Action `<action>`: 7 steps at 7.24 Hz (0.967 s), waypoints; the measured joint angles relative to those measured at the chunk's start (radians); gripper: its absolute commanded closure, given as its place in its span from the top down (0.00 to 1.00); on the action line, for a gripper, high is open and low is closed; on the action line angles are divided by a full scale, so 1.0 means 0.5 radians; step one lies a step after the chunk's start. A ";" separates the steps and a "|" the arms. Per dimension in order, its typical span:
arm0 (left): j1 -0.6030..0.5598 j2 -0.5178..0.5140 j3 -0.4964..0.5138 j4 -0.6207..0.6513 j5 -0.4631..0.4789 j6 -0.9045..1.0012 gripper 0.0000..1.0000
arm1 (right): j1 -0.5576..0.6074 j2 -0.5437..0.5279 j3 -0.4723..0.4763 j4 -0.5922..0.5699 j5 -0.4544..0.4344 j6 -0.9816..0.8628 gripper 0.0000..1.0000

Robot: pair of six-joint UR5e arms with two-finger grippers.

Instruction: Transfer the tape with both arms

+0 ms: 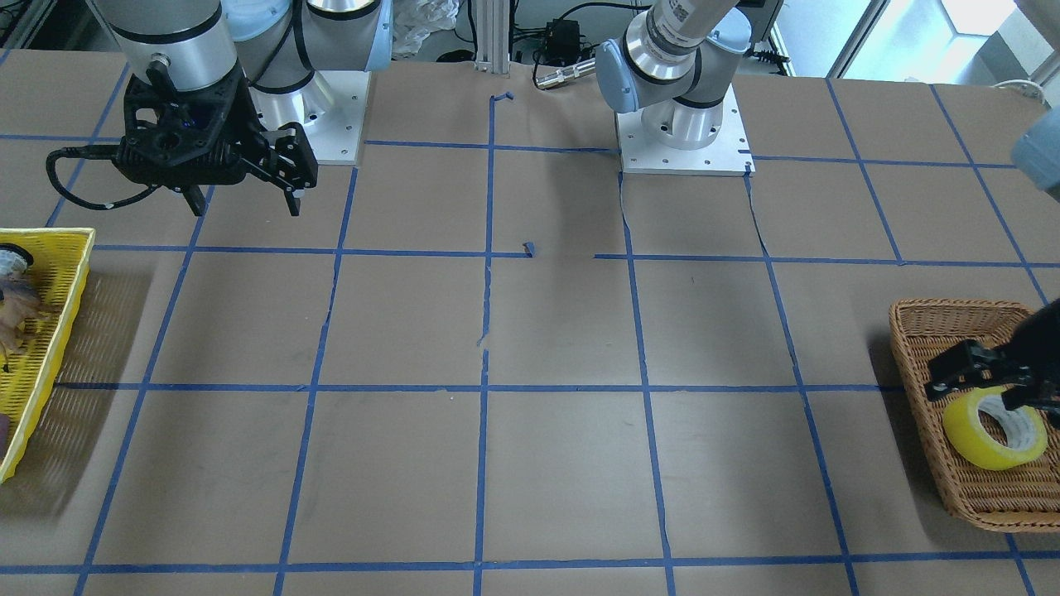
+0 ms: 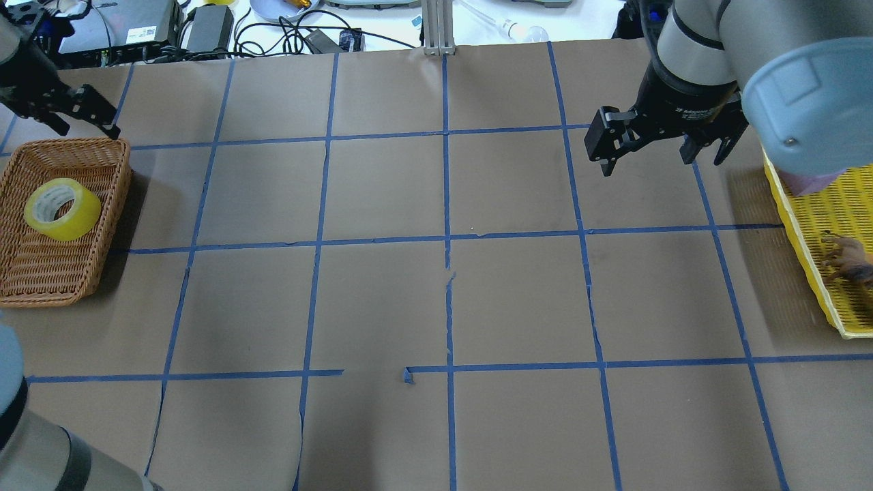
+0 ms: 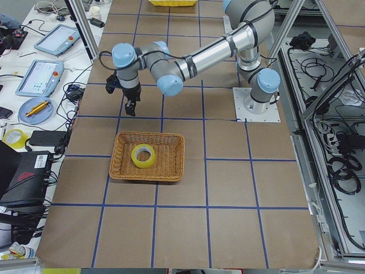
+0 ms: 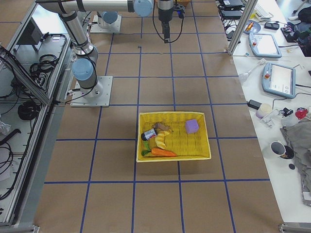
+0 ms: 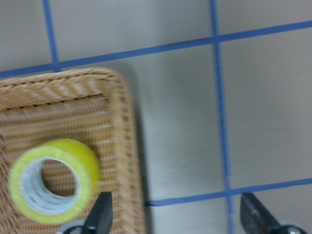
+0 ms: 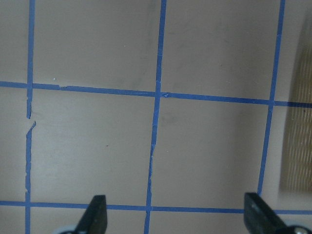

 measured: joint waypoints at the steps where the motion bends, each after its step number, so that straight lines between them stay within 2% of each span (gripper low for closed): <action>1: -0.178 0.112 -0.009 -0.111 0.021 -0.352 0.93 | 0.000 0.000 0.000 0.000 0.001 0.000 1.00; 3: -0.554 0.346 -0.034 -0.289 0.034 -1.025 0.93 | 0.000 0.000 0.001 0.000 0.001 0.000 1.00; 4: -0.685 0.436 -0.072 -0.313 0.030 -1.213 0.92 | 0.000 0.000 0.002 0.000 0.002 0.000 1.00; 7: -0.805 0.663 -0.310 -0.309 -0.040 -1.286 0.93 | 0.000 0.000 0.002 0.002 0.001 0.000 1.00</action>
